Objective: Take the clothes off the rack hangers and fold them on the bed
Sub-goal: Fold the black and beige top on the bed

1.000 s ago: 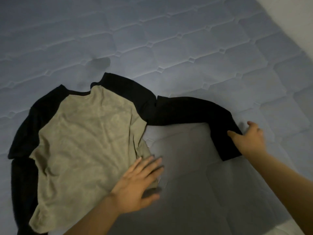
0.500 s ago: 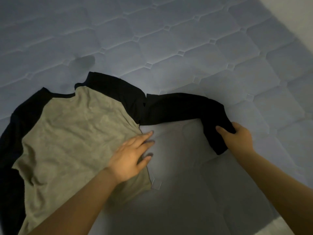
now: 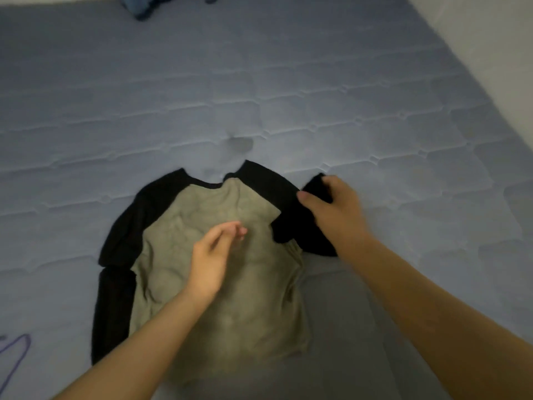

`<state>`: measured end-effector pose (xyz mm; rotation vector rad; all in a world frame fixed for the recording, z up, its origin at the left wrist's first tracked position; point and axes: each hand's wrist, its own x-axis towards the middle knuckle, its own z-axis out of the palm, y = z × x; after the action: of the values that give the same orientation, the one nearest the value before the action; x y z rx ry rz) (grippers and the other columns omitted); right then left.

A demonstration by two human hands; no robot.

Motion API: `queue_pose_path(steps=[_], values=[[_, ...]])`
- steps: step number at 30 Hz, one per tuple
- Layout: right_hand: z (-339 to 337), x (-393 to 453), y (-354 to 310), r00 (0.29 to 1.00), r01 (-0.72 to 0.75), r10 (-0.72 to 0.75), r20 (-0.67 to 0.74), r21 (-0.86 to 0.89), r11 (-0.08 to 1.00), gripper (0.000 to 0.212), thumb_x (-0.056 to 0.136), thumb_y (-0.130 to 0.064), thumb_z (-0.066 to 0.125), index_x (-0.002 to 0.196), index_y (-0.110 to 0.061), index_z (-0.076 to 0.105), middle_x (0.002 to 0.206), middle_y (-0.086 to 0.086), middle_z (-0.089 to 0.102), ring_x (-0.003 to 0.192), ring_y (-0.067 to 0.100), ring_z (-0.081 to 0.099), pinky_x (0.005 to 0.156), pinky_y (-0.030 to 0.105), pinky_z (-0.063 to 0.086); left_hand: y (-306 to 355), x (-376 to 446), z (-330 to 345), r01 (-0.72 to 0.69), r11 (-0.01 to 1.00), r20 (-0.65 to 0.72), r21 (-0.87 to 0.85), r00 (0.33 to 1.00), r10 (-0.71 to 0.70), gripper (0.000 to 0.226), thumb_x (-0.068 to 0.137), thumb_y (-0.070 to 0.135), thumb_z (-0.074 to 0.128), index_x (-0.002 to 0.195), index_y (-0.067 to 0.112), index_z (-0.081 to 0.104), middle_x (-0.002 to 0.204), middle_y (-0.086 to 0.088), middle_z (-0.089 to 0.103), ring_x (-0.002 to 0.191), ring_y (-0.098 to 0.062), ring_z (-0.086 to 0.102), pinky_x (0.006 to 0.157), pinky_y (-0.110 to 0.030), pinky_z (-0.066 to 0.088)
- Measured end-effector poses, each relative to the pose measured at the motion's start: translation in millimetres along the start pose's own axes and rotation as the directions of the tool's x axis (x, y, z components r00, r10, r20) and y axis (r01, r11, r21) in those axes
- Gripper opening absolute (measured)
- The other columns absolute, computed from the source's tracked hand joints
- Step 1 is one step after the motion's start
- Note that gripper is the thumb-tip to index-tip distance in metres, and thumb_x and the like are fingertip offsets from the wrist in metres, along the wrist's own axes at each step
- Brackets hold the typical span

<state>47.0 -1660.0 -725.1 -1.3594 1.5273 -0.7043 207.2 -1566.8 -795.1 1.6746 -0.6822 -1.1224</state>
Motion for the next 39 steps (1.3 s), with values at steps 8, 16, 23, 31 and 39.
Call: queue_pose_path(steps=[8, 16, 23, 31, 39], values=[[153, -5, -63, 0.824, -0.063, 0.126, 0.552, -0.132, 0.989, 0.023, 0.094, -0.038, 0.048, 0.093, -0.019, 0.061, 0.110, 0.005, 0.063, 0.104, 0.021, 0.057, 0.097, 0.040, 0.045, 42, 20, -113, 0.326, 0.741, 0.136, -0.587, 0.942, -0.306, 0.056, 0.090, 0.062, 0.036, 0.114, 0.020, 0.064, 0.111, -0.006, 0.070, 0.105, -0.023, 0.065, 0.089, -0.042, 0.050], [129, -11, 39, 0.952, 0.043, 0.066, 0.300, -0.344, 0.938, 0.029, 0.092, -0.026, 0.055, 0.120, -0.019, 0.056, 0.113, -0.002, 0.056, 0.105, 0.014, 0.054, 0.090, 0.023, 0.038, -30, 36, -152, 0.387, 0.804, -0.198, -0.452, 0.835, -0.513, 0.042, 0.097, 0.013, 0.049, 0.137, 0.010, 0.041, 0.130, -0.011, 0.050, 0.099, -0.024, 0.056, 0.067, -0.032, 0.053], [114, 0, 87, 0.874, 0.332, 0.134, 0.466, -0.777, 0.535, 0.061, 0.093, -0.049, 0.042, 0.148, -0.030, 0.020, 0.158, -0.003, 0.010, 0.144, 0.026, 0.013, 0.115, 0.041, 0.016, -53, 59, -166, 0.357, 0.603, -0.139, -0.713, 0.771, -0.621, 0.045, 0.098, 0.031, 0.044, 0.141, 0.018, 0.039, 0.133, -0.010, 0.052, 0.110, -0.027, 0.058, 0.065, -0.037, 0.054], [119, -12, 109, 0.860, 0.339, 0.223, 0.458, -0.841, 0.421, 0.065, 0.094, -0.047, 0.040, 0.150, -0.025, 0.016, 0.159, 0.003, 0.007, 0.146, 0.024, 0.006, 0.118, 0.040, 0.008, -71, 65, -175, 0.231, 0.968, -0.353, 0.100, 0.918, -0.182, 0.057, 0.091, 0.000, 0.053, 0.143, 0.017, 0.036, 0.145, -0.003, 0.041, 0.132, -0.019, 0.039, 0.111, -0.035, 0.034], [166, -65, 75, 0.746, 0.603, -0.057, 0.663, -0.636, 0.482, 0.074, 0.078, -0.058, 0.026, 0.141, -0.022, 0.039, 0.152, 0.004, 0.028, 0.138, 0.022, 0.030, 0.114, 0.035, 0.020, -89, -4, -247, 0.277, 0.939, -0.532, -0.206, 0.774, -0.345, 0.026, 0.091, 0.000, 0.054, 0.117, 0.004, 0.058, 0.112, -0.008, 0.060, 0.099, -0.016, 0.055, 0.094, -0.025, 0.044]])
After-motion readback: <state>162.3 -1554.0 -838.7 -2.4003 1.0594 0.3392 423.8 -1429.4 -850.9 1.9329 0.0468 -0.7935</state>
